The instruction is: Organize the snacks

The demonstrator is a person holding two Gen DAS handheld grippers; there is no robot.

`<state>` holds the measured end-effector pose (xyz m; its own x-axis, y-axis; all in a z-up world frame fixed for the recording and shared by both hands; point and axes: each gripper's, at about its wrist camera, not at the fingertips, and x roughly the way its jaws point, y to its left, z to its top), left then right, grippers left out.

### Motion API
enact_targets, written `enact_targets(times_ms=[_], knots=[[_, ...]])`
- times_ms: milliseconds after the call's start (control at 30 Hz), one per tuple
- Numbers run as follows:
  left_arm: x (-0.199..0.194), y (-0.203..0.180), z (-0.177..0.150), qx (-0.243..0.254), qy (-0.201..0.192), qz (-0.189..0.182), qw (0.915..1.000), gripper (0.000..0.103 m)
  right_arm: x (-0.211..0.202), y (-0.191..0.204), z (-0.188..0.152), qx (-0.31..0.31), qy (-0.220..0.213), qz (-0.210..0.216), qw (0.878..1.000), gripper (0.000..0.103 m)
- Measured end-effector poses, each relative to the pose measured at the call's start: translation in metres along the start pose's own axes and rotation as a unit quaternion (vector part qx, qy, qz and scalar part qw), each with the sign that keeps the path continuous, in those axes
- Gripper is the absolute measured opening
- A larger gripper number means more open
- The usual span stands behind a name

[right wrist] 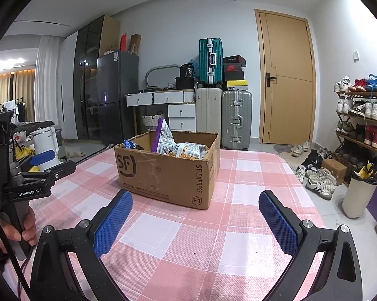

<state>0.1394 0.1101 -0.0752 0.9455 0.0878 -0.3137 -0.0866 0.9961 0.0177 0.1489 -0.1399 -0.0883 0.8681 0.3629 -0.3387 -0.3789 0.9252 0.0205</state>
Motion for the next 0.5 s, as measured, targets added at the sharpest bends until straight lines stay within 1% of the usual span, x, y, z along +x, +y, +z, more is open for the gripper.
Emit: enact_targets(times_ms=[500], knots=[[0.0025, 0.0017, -0.0020, -0.001, -0.002, -0.001, 1.0000, 0.102, 0.0000, -0.0001, -0.0001, 0.000, 0.000, 0.000, 1.000, 0.102]])
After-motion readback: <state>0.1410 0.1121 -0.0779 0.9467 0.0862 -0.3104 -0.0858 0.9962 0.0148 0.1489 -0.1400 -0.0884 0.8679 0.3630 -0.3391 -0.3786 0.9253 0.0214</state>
